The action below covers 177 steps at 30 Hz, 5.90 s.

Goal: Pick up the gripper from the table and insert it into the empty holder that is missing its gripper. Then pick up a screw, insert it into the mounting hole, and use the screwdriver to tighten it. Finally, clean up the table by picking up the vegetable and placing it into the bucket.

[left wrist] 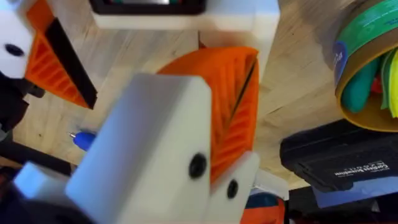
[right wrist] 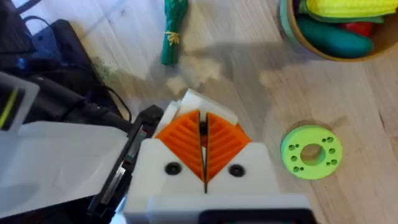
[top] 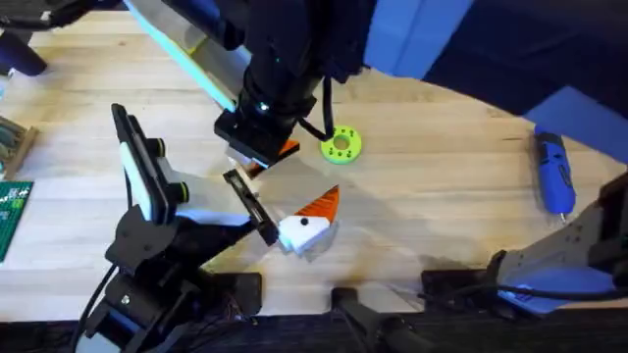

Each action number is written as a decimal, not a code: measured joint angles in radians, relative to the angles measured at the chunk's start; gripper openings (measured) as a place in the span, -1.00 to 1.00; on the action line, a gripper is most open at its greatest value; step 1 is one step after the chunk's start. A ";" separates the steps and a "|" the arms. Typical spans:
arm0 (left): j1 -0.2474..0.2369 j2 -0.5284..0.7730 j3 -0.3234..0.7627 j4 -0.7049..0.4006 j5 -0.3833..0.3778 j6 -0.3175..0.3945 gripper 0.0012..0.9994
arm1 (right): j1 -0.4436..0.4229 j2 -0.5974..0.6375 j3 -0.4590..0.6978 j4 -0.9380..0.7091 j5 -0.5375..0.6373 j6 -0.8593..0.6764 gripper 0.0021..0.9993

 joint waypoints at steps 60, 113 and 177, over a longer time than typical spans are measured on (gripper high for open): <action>-0.006 0.000 0.000 0.002 0.038 0.004 0.97 | -0.016 -0.008 0.004 -0.057 -0.050 -0.027 -0.99; -0.003 0.000 0.000 0.002 0.009 0.006 0.97 | -0.038 -0.005 0.003 -0.020 0.065 0.050 0.96; -0.003 -0.002 0.000 0.003 0.008 0.028 -0.98 | -0.773 -0.674 -0.655 -0.171 -0.696 -0.439 0.99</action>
